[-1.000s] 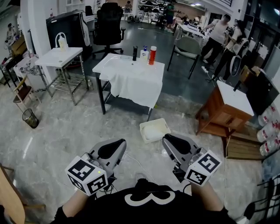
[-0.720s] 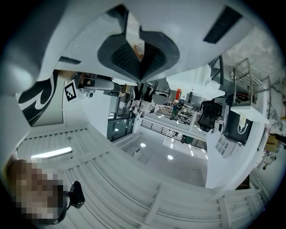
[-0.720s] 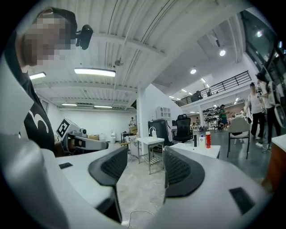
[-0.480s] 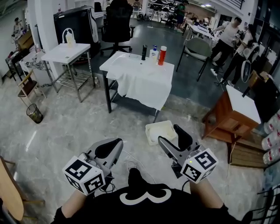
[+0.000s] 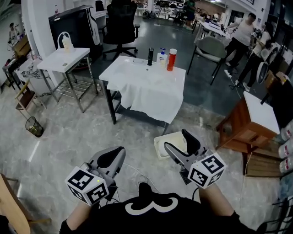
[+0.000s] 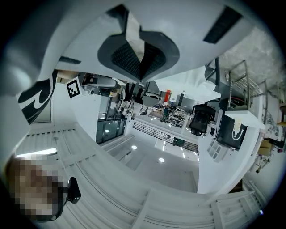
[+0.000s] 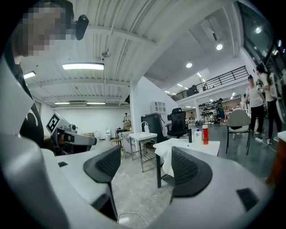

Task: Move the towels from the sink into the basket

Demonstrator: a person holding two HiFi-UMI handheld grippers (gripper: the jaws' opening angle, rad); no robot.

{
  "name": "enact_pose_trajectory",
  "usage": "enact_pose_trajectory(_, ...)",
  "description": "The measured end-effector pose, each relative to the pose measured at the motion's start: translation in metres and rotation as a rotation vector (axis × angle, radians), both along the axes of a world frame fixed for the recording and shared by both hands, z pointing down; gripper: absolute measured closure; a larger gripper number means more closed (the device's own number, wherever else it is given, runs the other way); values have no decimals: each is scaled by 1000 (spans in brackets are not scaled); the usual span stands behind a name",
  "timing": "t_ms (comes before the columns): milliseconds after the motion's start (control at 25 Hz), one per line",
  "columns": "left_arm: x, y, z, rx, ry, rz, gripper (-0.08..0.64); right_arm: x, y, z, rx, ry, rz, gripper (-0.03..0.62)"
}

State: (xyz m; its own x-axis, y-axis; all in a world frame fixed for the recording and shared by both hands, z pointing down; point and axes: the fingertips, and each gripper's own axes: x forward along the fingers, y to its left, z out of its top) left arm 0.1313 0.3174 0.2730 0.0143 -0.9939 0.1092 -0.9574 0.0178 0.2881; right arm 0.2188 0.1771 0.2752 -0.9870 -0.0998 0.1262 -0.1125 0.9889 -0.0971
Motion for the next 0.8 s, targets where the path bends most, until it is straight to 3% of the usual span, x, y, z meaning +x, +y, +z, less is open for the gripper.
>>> enact_pose_trajectory(320,-83,-136,25,-70,42,20,555,-79,-130,33,-61,54,36,255)
enact_pose_trajectory(480,-112,-196,26,-90,24,42,555,-110,-181,45,-75,73,39,249)
enact_pose_trajectory(800,-149,-248,38,-113,24,30,555,-143,-228,58,-83,91,53,244)
